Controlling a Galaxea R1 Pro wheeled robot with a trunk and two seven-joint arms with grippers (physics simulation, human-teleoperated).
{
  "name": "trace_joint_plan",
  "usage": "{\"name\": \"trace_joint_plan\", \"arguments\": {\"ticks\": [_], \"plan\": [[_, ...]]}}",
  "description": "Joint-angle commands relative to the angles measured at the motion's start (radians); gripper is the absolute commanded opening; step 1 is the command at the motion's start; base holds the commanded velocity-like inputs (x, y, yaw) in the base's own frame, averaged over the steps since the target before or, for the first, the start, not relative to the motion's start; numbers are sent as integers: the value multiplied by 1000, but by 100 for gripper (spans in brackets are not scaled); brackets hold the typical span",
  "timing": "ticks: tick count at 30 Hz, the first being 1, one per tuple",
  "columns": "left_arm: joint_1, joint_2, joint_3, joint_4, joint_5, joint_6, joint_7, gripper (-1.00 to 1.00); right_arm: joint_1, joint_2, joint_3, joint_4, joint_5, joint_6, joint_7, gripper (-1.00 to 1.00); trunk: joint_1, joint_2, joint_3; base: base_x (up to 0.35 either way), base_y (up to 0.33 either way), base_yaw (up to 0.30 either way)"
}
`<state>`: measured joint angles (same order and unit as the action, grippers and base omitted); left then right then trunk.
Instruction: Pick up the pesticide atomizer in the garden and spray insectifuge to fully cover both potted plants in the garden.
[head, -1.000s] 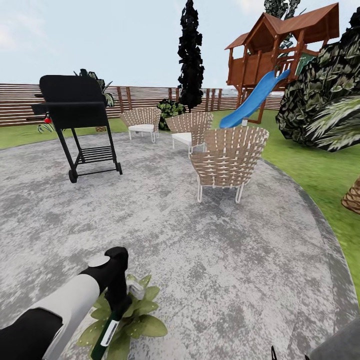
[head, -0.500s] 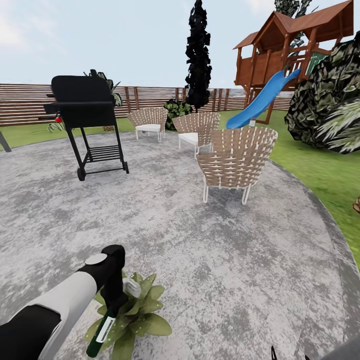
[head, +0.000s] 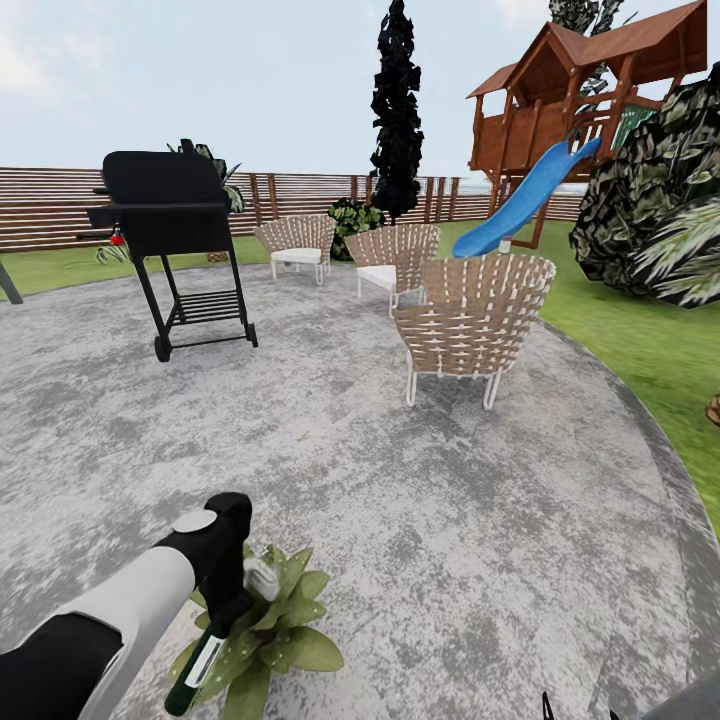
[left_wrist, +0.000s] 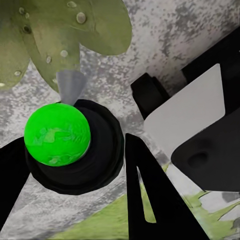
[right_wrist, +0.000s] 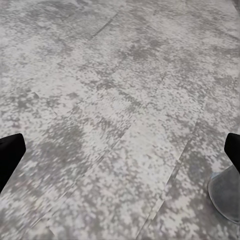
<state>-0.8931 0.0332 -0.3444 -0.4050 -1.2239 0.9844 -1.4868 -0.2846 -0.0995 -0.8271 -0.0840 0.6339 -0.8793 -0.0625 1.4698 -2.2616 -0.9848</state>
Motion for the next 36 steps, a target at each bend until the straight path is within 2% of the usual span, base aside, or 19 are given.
{"name": "trace_joint_plan", "arguments": {"ticks": [1, 5, 15, 22, 31, 36], "plan": [[0, 0, -3, -2, -22, 11, -10, -100, -1, 0, -4, 1, 10, -3, -7, 100, 0, 0, -1, 0, 0, 0], [-9, -7, 1, -4, -37, 15, -12, -100, -1, 0, -4, 1, 10, -3, -7, 100, 0, 0, -1, 0, 0, 10], [-36, -8, 8, -12, -39, 18, -19, -100, -1, 0, -4, 1, 11, -3, -7, 100, 0, 0, -1, 0, 0, 212], [-32, -10, 9, -14, -37, 16, -20, -100, -1, 0, -4, 1, 11, -3, -7, 100, 0, 0, -1, -7, -121, 14], [-22, -10, 5, -13, -38, 16, -9, -100, -1, 0, -4, 1, 12, -2, -7, 100, 0, 0, -1, -192, -202, 0], [-34, -11, 3, -15, -38, 17, -10, -100, -1, 0, -4, 1, 12, -3, -7, 100, 0, 0, -1, -36, -40, 0]]}}
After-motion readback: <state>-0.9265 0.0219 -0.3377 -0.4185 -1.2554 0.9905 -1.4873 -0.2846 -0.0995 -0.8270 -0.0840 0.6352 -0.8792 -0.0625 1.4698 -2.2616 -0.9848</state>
